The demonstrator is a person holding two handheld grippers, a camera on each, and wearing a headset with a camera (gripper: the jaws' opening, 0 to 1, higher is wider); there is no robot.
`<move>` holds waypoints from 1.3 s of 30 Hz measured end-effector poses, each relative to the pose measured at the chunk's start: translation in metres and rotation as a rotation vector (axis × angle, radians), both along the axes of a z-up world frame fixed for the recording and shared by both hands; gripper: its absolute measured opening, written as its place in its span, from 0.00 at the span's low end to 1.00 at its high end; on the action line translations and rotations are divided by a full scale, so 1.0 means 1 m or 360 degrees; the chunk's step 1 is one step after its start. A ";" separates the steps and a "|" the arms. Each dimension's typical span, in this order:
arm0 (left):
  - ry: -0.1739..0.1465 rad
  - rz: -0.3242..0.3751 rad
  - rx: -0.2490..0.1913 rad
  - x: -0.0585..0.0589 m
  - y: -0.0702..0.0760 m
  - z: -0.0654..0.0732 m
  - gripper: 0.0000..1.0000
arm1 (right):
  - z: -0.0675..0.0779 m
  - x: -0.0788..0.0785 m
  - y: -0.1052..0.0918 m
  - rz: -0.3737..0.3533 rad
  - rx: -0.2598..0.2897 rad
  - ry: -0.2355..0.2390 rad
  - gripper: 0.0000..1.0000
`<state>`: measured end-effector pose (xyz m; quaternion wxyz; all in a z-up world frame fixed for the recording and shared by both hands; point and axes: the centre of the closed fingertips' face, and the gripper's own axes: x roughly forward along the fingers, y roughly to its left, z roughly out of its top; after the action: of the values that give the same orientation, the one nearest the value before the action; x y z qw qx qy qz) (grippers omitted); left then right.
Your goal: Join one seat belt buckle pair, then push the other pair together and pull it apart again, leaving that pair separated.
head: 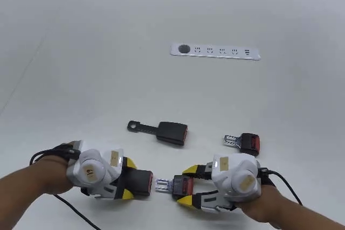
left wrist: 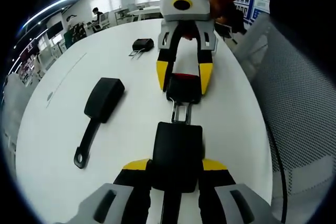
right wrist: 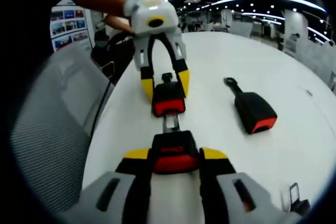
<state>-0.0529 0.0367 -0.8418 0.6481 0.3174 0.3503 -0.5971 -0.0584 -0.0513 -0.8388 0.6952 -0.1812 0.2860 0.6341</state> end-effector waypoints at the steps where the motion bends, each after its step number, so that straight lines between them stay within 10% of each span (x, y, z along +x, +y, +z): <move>1: -0.0001 -0.0004 0.0002 0.000 0.000 0.000 0.36 | 0.001 -0.001 0.003 0.0004 0.0006 0.0003 0.35; 39: 0.0001 -0.0054 0.0040 0.000 -0.001 0.000 0.35 | 0.002 0.002 0.036 -0.0054 -0.0024 0.0027 0.34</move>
<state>-0.0531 0.0357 -0.8414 0.6337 0.3312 0.3527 -0.6037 -0.0562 -0.0157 -0.8373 0.7022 -0.1763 0.2997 0.6213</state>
